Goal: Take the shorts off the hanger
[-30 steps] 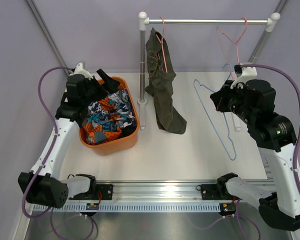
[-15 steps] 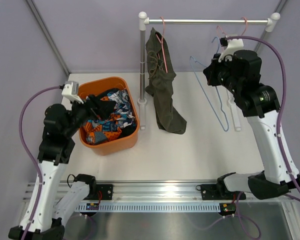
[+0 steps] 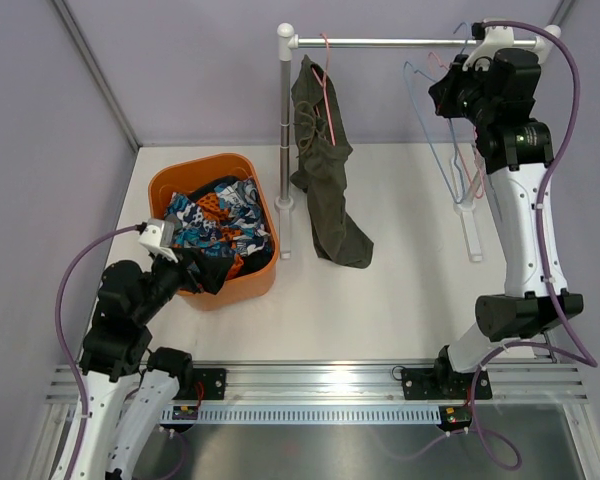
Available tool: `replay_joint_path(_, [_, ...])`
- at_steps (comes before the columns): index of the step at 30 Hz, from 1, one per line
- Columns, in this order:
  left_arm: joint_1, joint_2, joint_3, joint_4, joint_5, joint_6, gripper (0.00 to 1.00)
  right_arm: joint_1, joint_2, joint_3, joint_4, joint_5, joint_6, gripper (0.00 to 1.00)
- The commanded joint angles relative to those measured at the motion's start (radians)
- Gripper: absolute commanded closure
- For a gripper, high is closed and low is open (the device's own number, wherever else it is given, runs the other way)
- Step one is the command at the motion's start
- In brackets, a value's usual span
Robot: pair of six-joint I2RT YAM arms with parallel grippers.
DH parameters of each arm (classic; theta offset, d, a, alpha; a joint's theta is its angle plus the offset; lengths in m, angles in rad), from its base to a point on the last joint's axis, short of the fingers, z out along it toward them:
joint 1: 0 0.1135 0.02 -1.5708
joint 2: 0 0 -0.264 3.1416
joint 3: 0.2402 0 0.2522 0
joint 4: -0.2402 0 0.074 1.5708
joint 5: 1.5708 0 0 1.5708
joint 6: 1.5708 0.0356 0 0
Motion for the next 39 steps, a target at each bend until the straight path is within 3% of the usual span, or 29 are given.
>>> replay_joint_path(1, [-0.021, -0.028, -0.008, -0.006, -0.044, 0.041, 0.01, -0.001, 0.038, 0.074, 0.098, -0.06, -0.043, 1.0])
replay_joint_path(14, [-0.04, -0.02, -0.011, -0.029, -0.074, 0.039, 0.01, -0.003, 0.187, 0.128, 0.103, -0.062, -0.043, 1.0])
replay_joint_path(23, [-0.053, -0.017, -0.011, -0.035, -0.092, 0.036, 0.01, -0.003, 0.179, 0.077, 0.1, -0.057, -0.011, 0.98])
replay_joint_path(27, [-0.053, -0.019, -0.011, -0.035, -0.098, 0.036, 0.01, -0.003, 0.152, 0.07, 0.082, -0.021, 0.006, 0.88])
replay_joint_path(31, [-0.053, -0.017, -0.011, -0.035, -0.104, 0.035, 0.01, -0.003, 0.103, 0.05, 0.069, 0.009, 0.032, 0.57])
replay_joint_path(34, [-0.053, -0.016, -0.008, -0.037, -0.106, 0.035, 0.01, -0.003, 0.063, 0.031, 0.052, 0.026, 0.061, 0.5])
replay_joint_path(39, [-0.053, -0.031, 0.019, -0.072, -0.117, 0.042, 0.01, -0.003, -0.028, -0.007, 0.023, 0.042, 0.09, 0.45])
